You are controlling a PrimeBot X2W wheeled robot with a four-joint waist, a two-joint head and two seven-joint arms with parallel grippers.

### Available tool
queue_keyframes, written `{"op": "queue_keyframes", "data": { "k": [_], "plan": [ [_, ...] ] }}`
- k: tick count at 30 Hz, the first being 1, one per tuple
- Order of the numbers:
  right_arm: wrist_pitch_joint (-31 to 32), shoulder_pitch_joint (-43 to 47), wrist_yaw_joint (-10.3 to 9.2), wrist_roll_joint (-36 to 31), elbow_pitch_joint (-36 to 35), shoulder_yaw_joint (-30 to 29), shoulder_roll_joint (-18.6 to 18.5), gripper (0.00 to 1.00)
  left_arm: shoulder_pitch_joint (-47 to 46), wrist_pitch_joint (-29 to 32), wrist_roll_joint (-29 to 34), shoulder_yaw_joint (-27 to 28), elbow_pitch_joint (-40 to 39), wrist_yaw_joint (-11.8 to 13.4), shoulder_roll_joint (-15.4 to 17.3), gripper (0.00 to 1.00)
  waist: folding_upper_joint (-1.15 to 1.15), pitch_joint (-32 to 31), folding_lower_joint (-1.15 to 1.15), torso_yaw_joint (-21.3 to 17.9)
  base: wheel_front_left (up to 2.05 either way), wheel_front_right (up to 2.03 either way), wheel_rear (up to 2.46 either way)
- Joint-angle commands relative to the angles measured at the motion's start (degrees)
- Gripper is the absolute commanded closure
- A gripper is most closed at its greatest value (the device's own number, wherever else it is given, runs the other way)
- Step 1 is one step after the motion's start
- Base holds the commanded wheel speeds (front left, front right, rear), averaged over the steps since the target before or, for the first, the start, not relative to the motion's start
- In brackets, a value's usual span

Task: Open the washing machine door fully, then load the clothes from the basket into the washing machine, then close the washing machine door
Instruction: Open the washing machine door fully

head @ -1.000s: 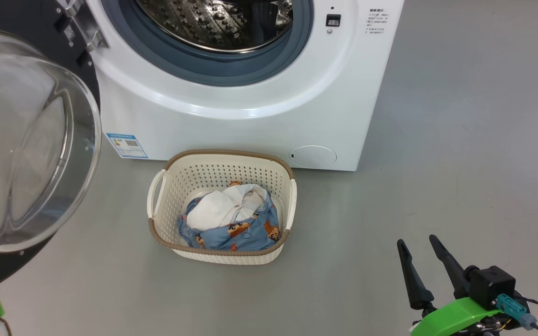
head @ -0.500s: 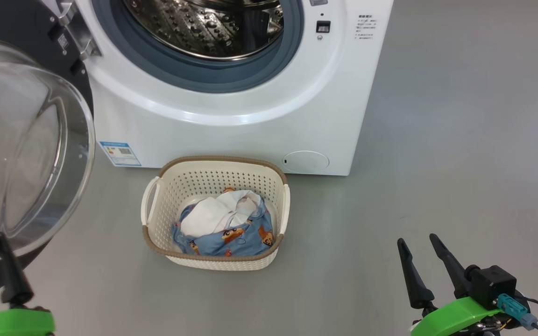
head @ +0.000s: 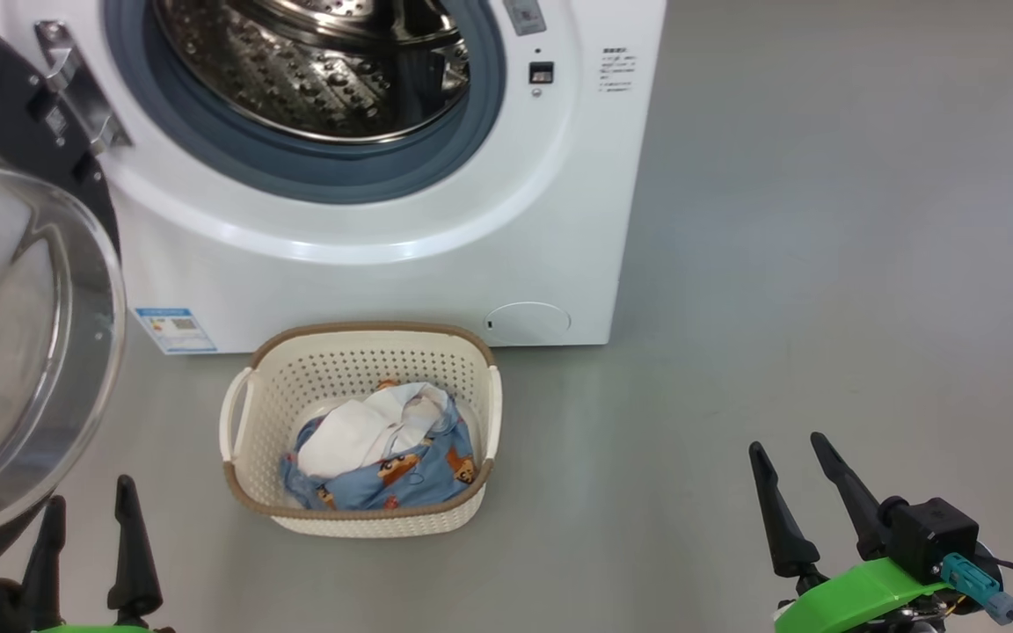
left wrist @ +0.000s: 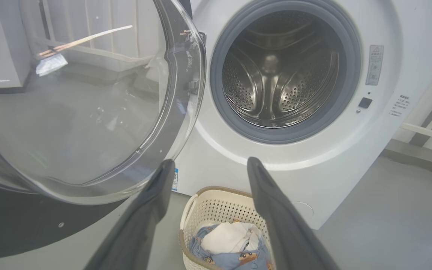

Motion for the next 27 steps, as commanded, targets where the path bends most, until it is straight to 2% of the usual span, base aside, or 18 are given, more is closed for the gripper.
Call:
{"op": "queue_keyframes", "data": {
  "k": [1, 13, 27],
  "plan": [
    [-0.69, 0.28, 0.16, -0.61, -1.76, 1.41, -0.09, 0.00, -0.32, -0.32, 0.64, 1.41, -1.76, 0.15, 1.73, 0.00, 0.00, -0.80, 0.00, -1.31, 0.00, 0.00, 0.00],
    [-0.69, 2.46, 0.16, -0.79, -3.42, 1.64, -0.09, 0.00, 4.00, -0.32, 2.20, -0.80, -2.76, 0.15, 2.93, 0.00, 0.00, -3.87, 0.00, -5.42, 0.00, 0.00, 0.00],
    [-0.69, 3.72, 0.16, -0.79, -4.15, 1.06, -0.09, 0.00, 5.71, -0.32, 5.54, -0.98, -1.85, 0.15, 3.06, 0.00, 0.00, -5.38, 0.00, -6.24, 0.00, 0.00, 0.00]
  ]
}}
